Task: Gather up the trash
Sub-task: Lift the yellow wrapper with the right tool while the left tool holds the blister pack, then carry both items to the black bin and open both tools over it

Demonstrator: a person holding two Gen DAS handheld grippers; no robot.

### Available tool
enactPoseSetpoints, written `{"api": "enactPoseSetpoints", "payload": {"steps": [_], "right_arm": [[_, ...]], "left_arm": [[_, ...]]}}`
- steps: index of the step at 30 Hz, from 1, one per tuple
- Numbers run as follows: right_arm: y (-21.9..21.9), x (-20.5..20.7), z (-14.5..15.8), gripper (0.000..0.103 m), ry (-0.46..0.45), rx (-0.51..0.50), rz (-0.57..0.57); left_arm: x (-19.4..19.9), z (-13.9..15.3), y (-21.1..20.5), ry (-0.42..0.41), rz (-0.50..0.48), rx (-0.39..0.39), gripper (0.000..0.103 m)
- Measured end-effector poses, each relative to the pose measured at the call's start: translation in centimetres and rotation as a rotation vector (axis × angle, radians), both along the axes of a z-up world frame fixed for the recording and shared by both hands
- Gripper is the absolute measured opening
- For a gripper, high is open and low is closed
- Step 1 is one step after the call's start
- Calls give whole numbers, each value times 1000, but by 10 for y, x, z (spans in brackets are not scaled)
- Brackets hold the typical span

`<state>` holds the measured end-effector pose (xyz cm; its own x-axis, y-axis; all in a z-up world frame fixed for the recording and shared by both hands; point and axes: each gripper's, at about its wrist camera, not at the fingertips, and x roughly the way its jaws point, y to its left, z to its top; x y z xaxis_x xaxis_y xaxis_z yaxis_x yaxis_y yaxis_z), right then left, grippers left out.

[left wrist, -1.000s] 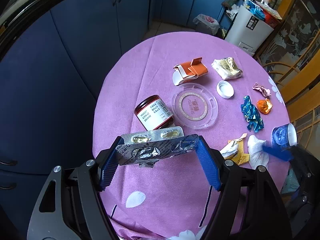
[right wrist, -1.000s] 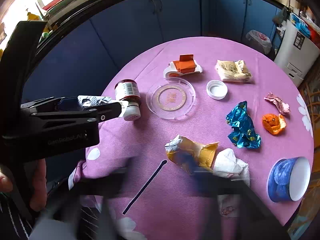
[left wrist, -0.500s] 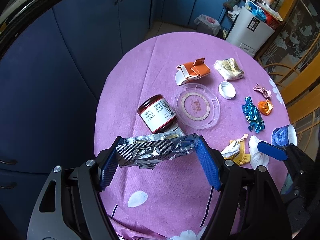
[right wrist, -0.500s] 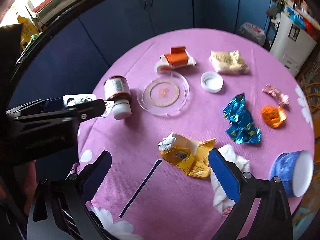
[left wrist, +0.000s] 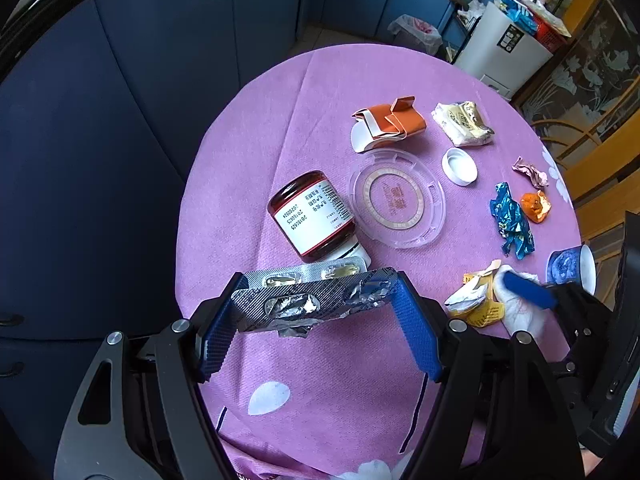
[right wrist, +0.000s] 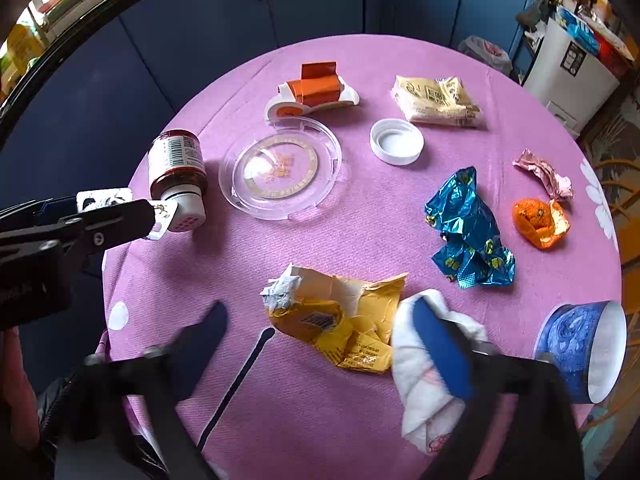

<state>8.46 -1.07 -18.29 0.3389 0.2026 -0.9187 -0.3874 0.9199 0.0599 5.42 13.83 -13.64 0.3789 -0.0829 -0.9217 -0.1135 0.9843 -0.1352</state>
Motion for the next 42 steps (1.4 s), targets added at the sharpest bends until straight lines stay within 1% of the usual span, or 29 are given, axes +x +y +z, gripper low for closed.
{"api": "enactPoseSetpoints", "payload": {"steps": [1,4,8,13,21,25,30,34,36,42], "right_arm": [[0,1,-1,40,4,6,4],[-2,-7,2,33,-8,26,14],[-6,-16,20,32,-72,37,18],[-16,-23,34,32,-103,64,8],[-48,-38,63,32,-179,99,-48],[-71,-42,73,32,-210,113,-93],[-116,-48,84,32,-252,130,-183],[-154,-53,88,32,-277,139,-255],[-179,-56,89,32,-289,142,-305],[-244,-64,87,32,-313,137,-431]], "left_arm": [[0,1,0,-3,1,2,73],[-2,3,0,-12,4,8,72],[-3,7,-3,-23,1,13,72],[-7,19,-13,-61,-14,34,72],[-7,41,-46,-127,-74,77,72],[-3,52,-77,-162,-133,97,72],[5,62,-119,-192,-208,112,72],[13,71,-166,-220,-291,129,72],[17,76,-190,-234,-331,132,72],[23,77,-257,-255,-434,150,72]]}}
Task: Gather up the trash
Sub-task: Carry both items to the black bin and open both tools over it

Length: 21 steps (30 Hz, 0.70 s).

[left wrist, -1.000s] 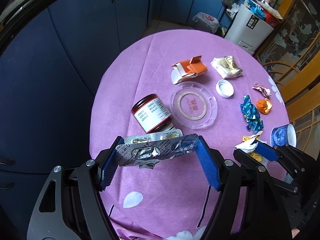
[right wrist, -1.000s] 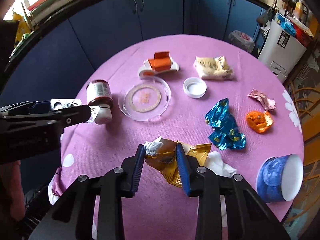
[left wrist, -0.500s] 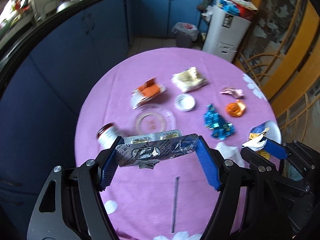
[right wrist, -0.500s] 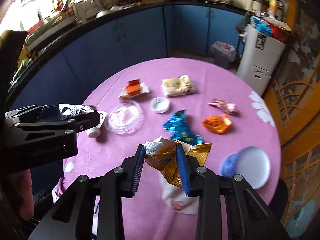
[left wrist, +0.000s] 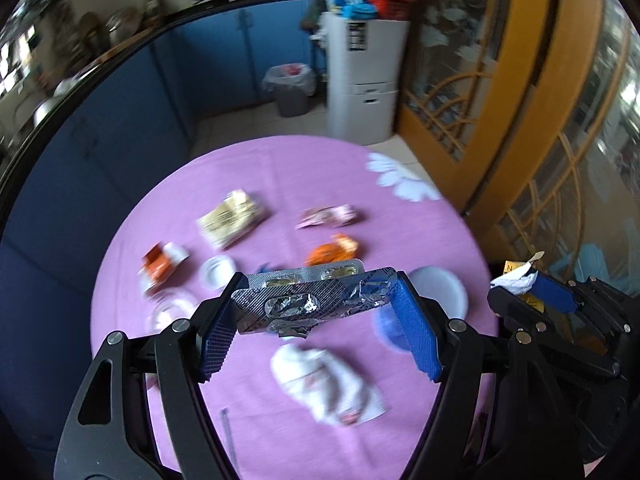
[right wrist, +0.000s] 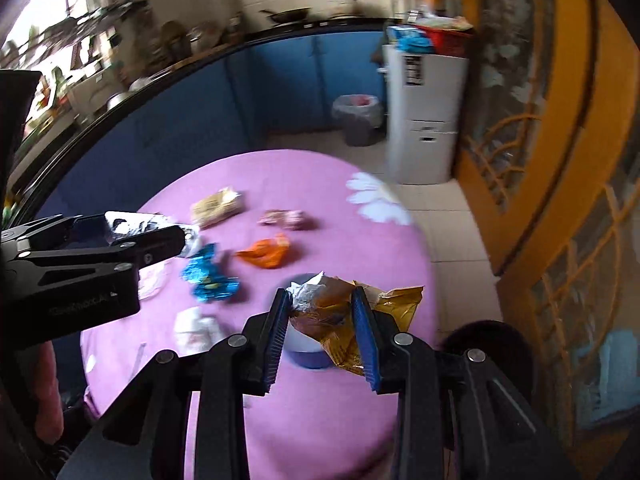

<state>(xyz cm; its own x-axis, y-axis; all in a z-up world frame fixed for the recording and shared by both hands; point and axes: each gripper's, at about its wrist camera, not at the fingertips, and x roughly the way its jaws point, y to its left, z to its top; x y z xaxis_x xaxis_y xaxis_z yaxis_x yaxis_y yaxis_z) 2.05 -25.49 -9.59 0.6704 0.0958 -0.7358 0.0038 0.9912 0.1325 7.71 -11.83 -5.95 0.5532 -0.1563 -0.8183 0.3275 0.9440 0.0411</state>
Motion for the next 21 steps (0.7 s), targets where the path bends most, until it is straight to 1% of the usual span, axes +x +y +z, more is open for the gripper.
{"api": "enactPoseSetpoints", "payload": {"steps": [3,7,11,14,15,16,17,19,21], "right_arm": [[-34,-6,-5,32,-5,2,-64],[-78,-12,-15,32,6,10,-149],[-108,-12,-25,32,29,19,-207],[-124,-13,-33,35,43,25,-236],[-129,-13,-35,40,48,20,-238],[-132,-14,-36,56,46,14,-242],[-134,-14,-37,66,42,11,-248],[-139,-14,-37,69,40,18,-252],[-144,-15,-40,69,40,18,-261]], "left_arm": [[2,-2,-40,1,-65,14,72],[1,-7,-82,1,-130,22,72],[4,-12,-122,10,-180,30,72],[6,-14,-147,10,-207,42,72],[6,-14,-153,7,-213,44,72],[6,-14,-159,3,-219,46,72],[6,-13,-163,0,-222,47,72],[6,-13,-173,-7,-230,52,72],[5,-13,-180,-8,-236,52,72]]}}
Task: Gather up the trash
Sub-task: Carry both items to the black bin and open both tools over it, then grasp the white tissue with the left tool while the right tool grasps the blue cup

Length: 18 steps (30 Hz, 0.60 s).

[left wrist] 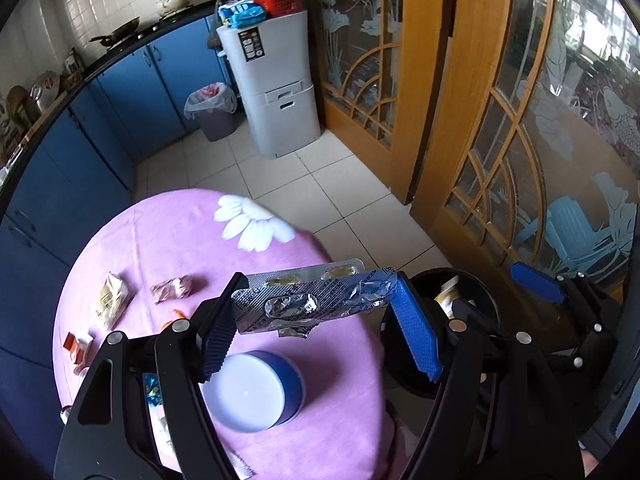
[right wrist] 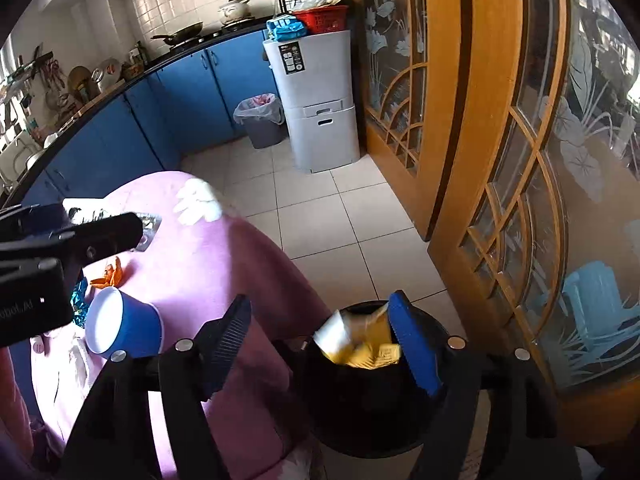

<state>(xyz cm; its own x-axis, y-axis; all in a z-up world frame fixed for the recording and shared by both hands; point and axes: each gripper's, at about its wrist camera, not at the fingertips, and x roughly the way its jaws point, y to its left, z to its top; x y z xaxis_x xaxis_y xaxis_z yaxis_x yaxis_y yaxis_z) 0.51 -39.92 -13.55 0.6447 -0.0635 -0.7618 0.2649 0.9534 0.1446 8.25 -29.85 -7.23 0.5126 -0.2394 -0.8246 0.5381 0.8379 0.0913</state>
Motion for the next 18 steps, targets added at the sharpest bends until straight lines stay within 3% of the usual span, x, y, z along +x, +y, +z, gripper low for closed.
{"api": "enactPoseSetpoints", "payload": {"steps": [8,15,18], "right_arm": [[-24,-12,-7,69,11,-20,-64],[-51,-36,-4,69,36,-206,-232],[-65,-48,-3,69,41,-222,-274]], "left_arm": [[-8,-5,-36,9,-50,10,72],[-24,-11,-73,59,-130,-18,74],[-30,-13,-86,58,-145,-26,90]]}}
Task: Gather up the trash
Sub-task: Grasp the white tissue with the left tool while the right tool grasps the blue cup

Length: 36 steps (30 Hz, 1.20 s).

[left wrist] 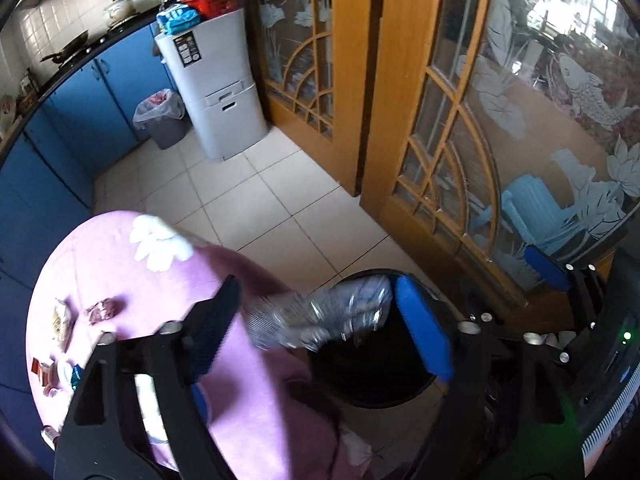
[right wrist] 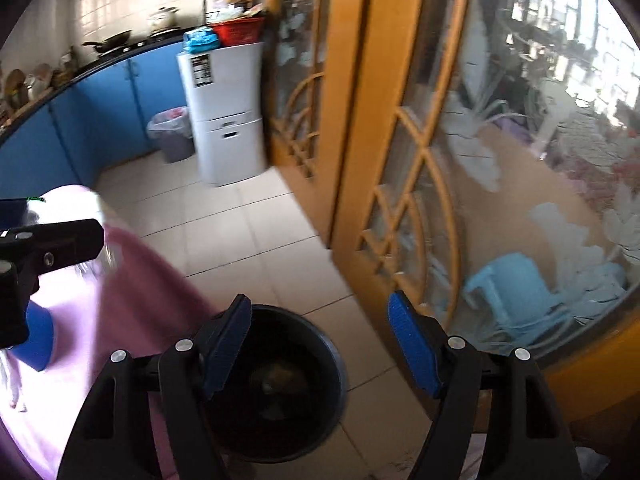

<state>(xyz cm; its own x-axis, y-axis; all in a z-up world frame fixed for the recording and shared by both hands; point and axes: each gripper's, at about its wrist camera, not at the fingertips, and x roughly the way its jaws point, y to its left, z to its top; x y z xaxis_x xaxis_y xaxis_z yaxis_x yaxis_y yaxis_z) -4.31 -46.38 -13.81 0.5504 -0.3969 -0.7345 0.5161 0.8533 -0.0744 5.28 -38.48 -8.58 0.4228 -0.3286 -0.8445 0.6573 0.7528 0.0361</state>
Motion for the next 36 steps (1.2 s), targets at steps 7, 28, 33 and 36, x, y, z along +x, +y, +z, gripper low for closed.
{"api": "enactPoseSetpoints", "payload": {"steps": [7,28,33,36], "right_arm": [[-7,-8,-2,69,-3,19,-12],[192,78,6,69,-19,193,497],[219,88,-5,69,32,201,546],[233,94,-11,69,63,201,567]], "left_arm": [[-6,1,-6,-33,-3,11,97],[31,-18,278,80,527,27,97],[19,-56,309,234,534,46,97],[14,-78,311,291,515,65,97]]}}
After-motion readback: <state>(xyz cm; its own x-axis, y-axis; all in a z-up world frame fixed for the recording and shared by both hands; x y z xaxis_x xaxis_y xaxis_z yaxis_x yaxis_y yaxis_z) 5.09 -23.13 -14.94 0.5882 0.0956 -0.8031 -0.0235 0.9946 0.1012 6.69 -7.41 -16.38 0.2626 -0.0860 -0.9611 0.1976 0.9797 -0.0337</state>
